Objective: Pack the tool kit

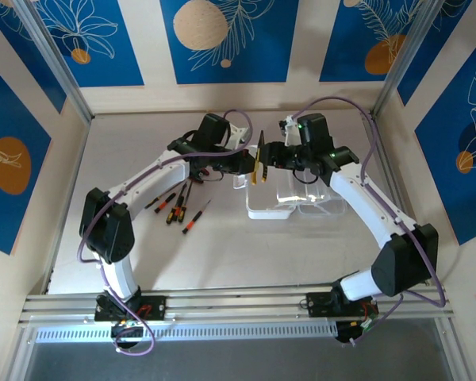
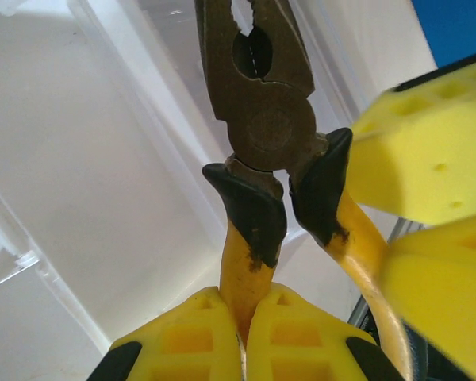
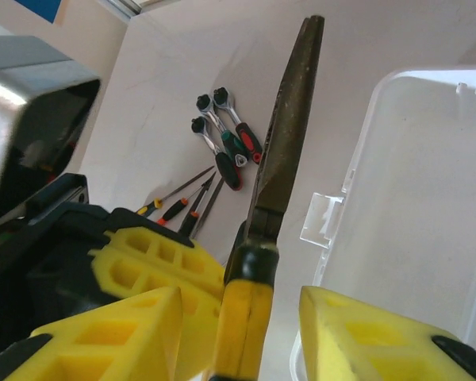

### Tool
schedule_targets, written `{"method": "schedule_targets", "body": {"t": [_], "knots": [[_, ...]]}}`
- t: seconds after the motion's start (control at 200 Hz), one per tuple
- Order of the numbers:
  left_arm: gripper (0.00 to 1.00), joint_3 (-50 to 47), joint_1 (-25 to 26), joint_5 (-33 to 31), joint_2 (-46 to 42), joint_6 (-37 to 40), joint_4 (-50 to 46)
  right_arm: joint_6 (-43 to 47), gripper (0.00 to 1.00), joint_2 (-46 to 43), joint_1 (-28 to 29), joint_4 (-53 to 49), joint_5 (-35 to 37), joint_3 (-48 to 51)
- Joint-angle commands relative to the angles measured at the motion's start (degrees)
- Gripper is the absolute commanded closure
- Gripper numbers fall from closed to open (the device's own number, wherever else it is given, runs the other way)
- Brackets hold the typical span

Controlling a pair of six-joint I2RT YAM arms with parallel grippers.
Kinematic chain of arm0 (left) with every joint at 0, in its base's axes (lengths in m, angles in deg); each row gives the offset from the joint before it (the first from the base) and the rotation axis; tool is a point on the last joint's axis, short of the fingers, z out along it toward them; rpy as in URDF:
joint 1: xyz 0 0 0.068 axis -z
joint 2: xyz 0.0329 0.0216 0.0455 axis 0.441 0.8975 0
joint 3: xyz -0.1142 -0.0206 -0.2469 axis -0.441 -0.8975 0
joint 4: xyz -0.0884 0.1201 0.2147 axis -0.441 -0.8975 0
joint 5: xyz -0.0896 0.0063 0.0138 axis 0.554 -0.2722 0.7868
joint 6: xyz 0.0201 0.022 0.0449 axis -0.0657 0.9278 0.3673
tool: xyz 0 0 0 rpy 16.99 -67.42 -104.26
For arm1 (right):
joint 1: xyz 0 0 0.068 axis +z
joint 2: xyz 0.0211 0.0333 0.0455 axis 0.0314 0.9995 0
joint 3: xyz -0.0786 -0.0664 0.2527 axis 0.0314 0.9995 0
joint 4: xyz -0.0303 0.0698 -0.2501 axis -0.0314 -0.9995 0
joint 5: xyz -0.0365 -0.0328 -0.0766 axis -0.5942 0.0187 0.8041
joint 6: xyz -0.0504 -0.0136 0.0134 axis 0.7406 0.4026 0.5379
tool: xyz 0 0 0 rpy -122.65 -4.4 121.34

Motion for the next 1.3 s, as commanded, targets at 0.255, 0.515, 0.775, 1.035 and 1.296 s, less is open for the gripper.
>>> {"method": "schedule_targets", "body": {"t": [0.255, 0.515, 0.775, 1.035, 1.296], "knots": [[1.0, 2.0, -0.1, 6.4, -0.5, -1.5, 7.0, -0.5, 0.91, 1.1, -0.9, 0.7, -0.1, -2.0], [0.76, -0.6, -0.7, 6.4, -1.9, -2.1, 8.5, -0.3, 1.0, -0.8, -2.3, 0.2, -0.5, -1.2], [0.05, -10.1, -9.4, 1.4, -9.7, -0.9, 5.0, 3.5, 1.0, -3.5, -5.1, -5.0, -1.2, -0.6], [0.0, -13.0, -17.3, -17.3, -12.5, 8.8, -14.0, 4.7, 1.0, 0.8, -2.3, -6.5, 1.2, 1.1], [0.0, -16.9, -19.4, -24.9, -10.5, 9.1, -16.6, 4.3, 1.0, 9.9, 1.0, -3.6, 7.0, -0.3]]}}
